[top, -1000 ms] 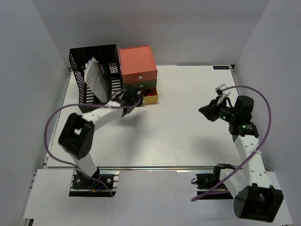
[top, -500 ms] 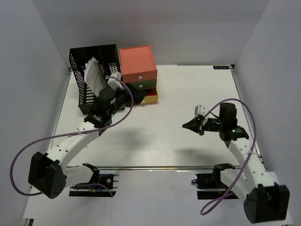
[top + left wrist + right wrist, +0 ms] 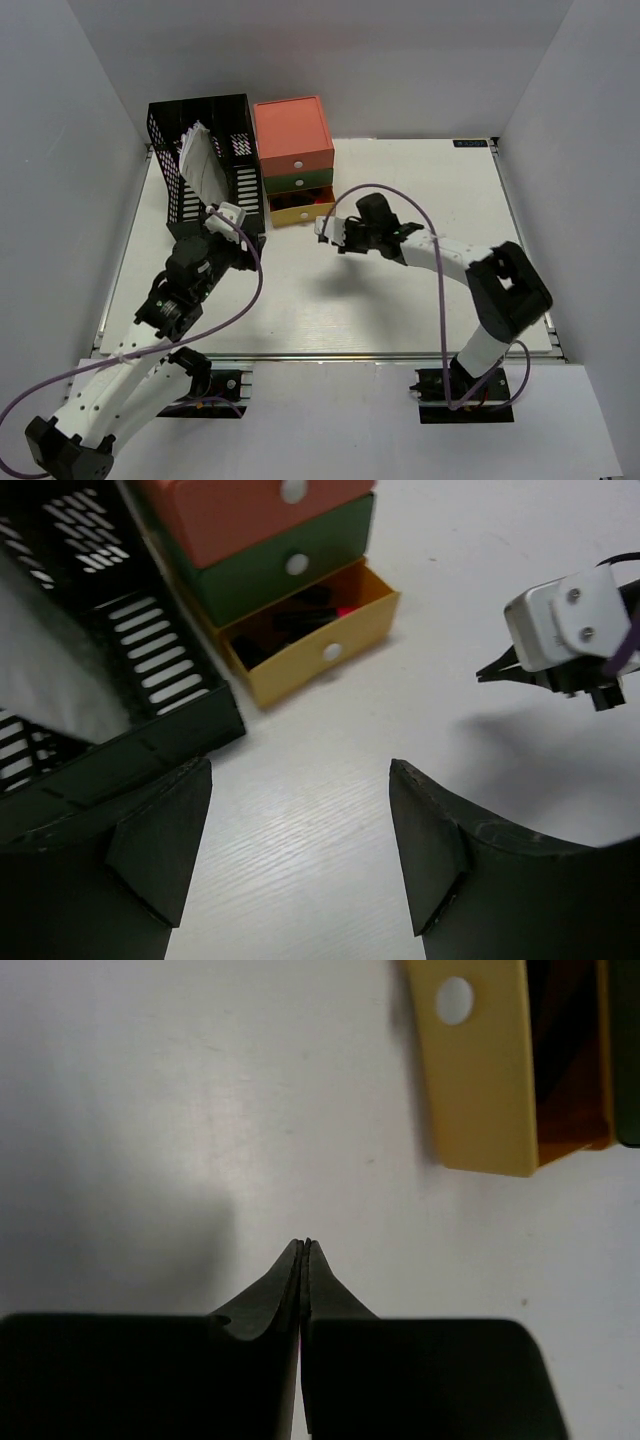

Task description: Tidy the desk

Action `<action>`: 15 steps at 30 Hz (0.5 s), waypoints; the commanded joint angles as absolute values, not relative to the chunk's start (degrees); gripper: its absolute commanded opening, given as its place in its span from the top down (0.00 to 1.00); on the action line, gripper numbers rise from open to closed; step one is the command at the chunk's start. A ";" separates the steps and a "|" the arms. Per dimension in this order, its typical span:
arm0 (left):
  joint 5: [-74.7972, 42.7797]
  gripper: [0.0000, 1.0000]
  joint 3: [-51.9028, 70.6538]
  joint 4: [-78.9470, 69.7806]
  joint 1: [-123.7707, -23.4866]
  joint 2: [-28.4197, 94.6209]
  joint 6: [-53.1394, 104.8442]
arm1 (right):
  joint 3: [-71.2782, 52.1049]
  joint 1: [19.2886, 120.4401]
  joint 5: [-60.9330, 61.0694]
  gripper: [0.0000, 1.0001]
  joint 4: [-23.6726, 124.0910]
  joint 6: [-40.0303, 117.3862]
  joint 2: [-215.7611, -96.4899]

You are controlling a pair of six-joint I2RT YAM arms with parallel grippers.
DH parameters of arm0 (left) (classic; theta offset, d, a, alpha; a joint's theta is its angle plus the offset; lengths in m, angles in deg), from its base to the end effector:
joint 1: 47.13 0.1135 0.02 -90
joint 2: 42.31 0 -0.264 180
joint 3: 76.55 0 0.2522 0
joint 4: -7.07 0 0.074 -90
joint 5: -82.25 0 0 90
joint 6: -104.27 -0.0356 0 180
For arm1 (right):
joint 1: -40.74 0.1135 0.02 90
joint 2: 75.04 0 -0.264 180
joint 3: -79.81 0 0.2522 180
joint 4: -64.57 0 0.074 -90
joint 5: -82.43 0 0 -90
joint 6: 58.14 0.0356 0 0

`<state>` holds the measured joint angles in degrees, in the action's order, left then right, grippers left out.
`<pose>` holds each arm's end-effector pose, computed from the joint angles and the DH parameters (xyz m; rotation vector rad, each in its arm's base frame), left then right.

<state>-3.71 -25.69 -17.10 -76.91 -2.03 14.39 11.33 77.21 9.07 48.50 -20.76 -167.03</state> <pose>0.1514 -0.0837 0.3048 0.4164 1.7697 -0.3071 0.2704 0.2125 0.2079 -1.6721 1.4802 0.1752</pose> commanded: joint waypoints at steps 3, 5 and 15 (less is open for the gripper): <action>7.88 0.18 -25.09 -19.96 -77.28 -6.09 10.85 | 2.43 79.14 -7.20 1.00 62.49 -23.85 -177.33; 8.51 0.19 -25.00 -20.31 -77.28 -6.79 10.58 | -2.04 79.58 -9.68 1.00 63.46 -24.30 -181.98; 9.57 0.18 -25.09 -20.31 -77.28 -9.96 10.49 | -15.06 80.20 -9.07 1.00 61.71 -22.98 -193.86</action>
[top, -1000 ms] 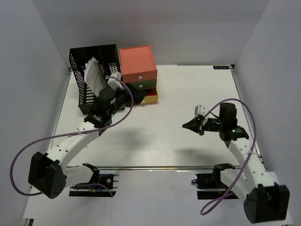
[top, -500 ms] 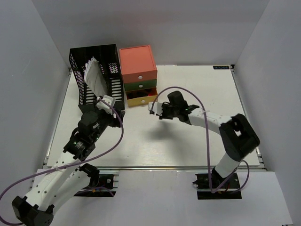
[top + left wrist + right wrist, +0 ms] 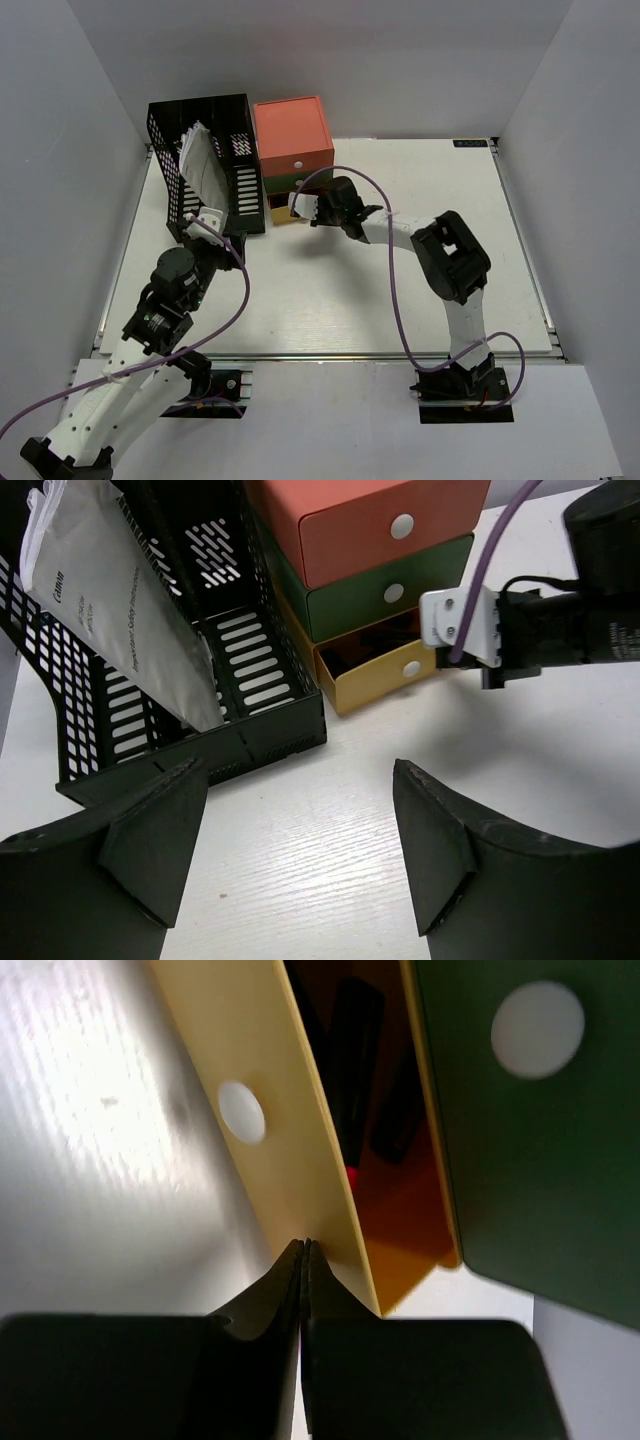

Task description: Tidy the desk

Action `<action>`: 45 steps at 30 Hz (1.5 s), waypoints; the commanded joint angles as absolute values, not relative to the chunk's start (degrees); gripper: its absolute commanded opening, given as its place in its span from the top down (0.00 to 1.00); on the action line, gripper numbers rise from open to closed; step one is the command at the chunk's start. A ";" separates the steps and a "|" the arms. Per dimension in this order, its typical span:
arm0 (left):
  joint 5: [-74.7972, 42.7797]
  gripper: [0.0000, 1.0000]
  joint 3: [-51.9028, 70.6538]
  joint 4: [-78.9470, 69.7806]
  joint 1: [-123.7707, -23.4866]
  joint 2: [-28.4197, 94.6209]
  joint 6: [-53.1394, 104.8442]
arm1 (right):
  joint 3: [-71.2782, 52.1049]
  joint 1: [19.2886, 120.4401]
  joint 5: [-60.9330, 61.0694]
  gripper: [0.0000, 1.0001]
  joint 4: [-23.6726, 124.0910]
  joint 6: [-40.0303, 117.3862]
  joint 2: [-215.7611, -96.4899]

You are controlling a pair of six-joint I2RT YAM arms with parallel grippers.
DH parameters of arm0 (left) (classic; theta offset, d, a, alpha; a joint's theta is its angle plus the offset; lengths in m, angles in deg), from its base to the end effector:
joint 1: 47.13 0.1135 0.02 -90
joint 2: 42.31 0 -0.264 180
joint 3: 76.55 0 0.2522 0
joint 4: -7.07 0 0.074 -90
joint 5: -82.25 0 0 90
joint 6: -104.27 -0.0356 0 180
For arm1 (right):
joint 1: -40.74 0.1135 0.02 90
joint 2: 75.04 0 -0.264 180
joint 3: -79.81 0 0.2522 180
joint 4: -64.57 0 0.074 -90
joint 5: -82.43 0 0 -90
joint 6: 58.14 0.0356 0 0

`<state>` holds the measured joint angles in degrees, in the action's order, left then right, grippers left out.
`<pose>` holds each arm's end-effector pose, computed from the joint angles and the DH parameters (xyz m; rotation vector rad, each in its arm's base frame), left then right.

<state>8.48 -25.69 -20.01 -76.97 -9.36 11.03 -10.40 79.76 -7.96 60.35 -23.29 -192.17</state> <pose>0.1309 -0.0636 0.3174 0.2883 1.7011 -0.0978 0.3568 0.2888 0.1776 -1.5492 1.4460 -0.1749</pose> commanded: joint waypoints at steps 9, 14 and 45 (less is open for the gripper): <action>9.30 0.11 -24.65 -20.57 -77.28 -9.79 10.32 | -19.90 80.20 -11.52 1.00 64.77 -22.72 -200.20; 9.30 0.10 -24.65 -20.49 -77.28 -9.96 10.23 | -23.94 79.94 -13.54 1.00 65.75 -22.28 -203.54; 3.08 0.02 -28.43 -15.56 -77.28 -13.57 11.55 | -6.30 64.74 19.68 0.66 24.53 19.54 -164.71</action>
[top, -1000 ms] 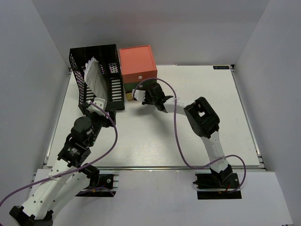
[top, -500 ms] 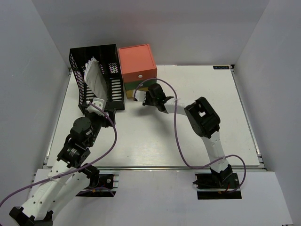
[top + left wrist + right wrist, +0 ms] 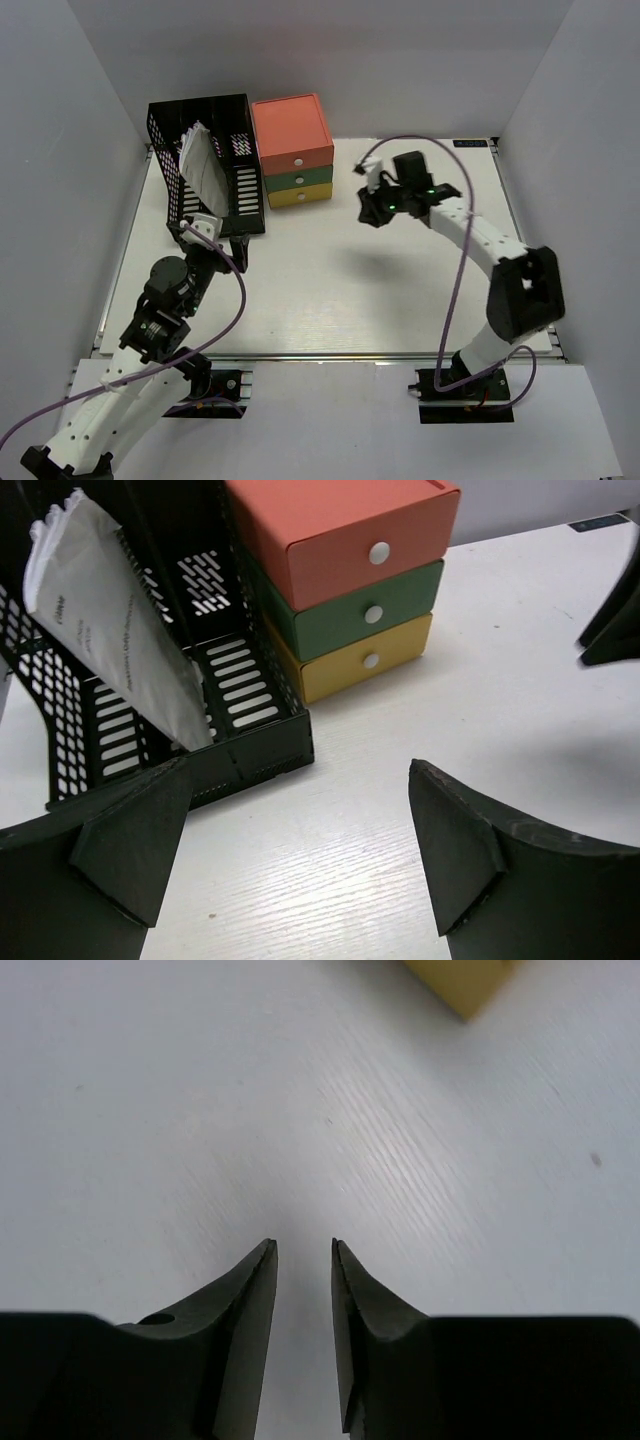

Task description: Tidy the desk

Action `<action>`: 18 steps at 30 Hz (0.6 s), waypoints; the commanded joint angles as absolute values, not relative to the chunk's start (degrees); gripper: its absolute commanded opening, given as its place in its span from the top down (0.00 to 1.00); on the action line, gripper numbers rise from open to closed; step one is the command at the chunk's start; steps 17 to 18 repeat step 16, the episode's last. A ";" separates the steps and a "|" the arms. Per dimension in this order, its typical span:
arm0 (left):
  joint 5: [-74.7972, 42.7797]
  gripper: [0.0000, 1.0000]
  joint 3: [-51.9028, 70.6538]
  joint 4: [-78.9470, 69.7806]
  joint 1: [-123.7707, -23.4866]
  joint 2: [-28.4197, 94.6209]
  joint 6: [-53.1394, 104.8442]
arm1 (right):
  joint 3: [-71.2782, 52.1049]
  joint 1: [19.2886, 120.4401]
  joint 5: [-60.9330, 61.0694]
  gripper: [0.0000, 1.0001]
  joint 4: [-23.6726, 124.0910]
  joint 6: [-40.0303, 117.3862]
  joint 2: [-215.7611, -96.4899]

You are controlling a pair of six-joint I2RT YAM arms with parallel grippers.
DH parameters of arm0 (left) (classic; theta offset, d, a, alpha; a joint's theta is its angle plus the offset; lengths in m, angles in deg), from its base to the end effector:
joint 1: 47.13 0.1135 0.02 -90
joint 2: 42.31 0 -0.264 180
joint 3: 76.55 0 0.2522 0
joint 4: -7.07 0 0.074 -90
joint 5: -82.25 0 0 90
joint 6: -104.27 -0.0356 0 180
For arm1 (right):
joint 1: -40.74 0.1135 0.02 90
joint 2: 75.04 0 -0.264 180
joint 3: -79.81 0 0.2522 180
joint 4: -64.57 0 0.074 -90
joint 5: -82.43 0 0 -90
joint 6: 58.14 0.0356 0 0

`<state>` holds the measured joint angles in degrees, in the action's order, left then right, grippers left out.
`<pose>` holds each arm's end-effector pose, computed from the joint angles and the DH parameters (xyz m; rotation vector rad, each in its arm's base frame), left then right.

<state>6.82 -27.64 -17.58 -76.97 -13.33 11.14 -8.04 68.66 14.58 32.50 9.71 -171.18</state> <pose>0.1209 -0.0590 0.3185 0.2805 1.6285 -0.1449 0.3289 0.1895 0.2703 -1.1370 1.9529 0.4923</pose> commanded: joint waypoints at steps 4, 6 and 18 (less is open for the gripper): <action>1.13 0.02 -28.78 -15.13 -77.28 -12.78 11.11 | 1.07 62.71 10.66 0.60 26.45 22.36 -149.98; 0.78 0.02 -29.04 -15.04 -77.28 -12.60 10.59 | 3.20 62.53 7.56 0.51 26.90 22.98 -145.20; 1.92 0.02 -30.19 -14.95 -77.80 -8.38 10.05 | 15.07 62.71 5.08 0.11 28.57 28.00 -119.19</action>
